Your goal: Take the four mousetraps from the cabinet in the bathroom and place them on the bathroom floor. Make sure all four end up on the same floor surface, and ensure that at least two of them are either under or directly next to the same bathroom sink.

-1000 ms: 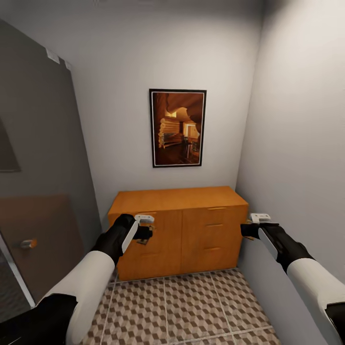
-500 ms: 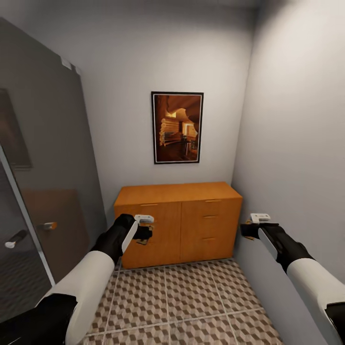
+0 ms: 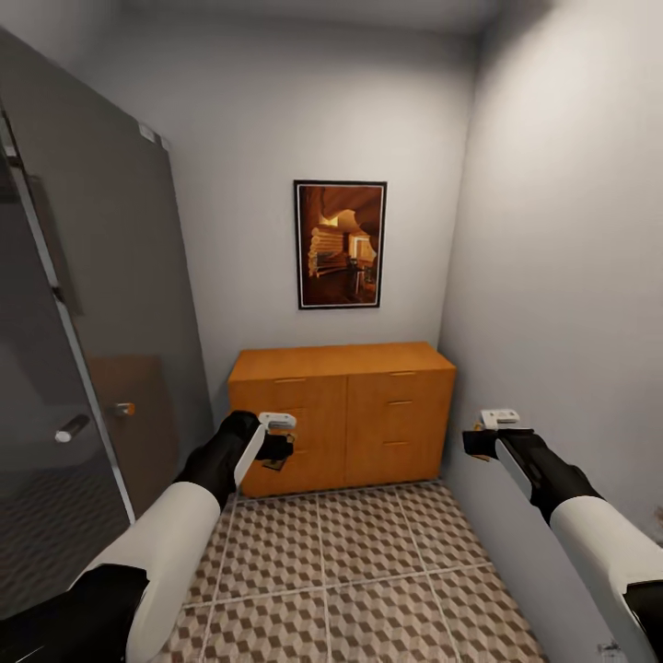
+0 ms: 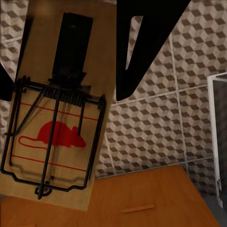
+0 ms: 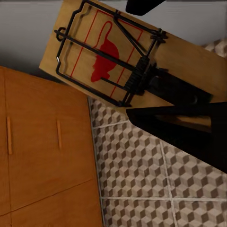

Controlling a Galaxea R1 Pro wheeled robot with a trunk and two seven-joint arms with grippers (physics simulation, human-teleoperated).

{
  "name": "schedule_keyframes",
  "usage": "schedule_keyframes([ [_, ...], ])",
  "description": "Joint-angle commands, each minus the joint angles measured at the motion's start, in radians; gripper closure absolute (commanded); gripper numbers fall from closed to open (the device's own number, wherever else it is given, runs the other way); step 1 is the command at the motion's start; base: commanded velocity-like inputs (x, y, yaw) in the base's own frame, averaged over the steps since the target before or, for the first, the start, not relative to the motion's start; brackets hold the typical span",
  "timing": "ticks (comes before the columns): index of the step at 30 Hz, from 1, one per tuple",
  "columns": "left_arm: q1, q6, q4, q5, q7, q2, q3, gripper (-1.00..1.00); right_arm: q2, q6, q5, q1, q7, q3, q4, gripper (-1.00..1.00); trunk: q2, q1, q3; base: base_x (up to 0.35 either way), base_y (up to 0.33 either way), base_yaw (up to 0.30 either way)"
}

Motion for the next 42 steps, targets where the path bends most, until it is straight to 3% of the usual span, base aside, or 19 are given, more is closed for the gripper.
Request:
schedule_keyframes([
  [1, 0.0, 0.004, -0.001, 0.0, 0.006, 0.0, -0.003, 1.0, -0.001, 0.004, -0.007, 0.0, -0.001, 0.006, -0.001, 1.0, -0.001, 0.0, -0.001, -0.345, 0.0, 0.0],
  [21, 0.0, 0.004, 0.0, 0.0, 0.007, 0.0, -0.003, 1.0, 0.003, 0.004, -0.01, 0.0, -0.002, 0.006, 0.001, 1.0, -0.001, 0.0, -0.001, -0.345, 0.0, 0.008],
  [42, 0.0, 0.004, 0.0, 0.0, 0.007, 0.001, -0.003, 1.0, 0.012, 0.002, -0.012, 0.0, -0.005, 0.006, 0.055, 1.0, -0.001, 0.0, -0.001, -0.345, 0.0, 0.257],
])
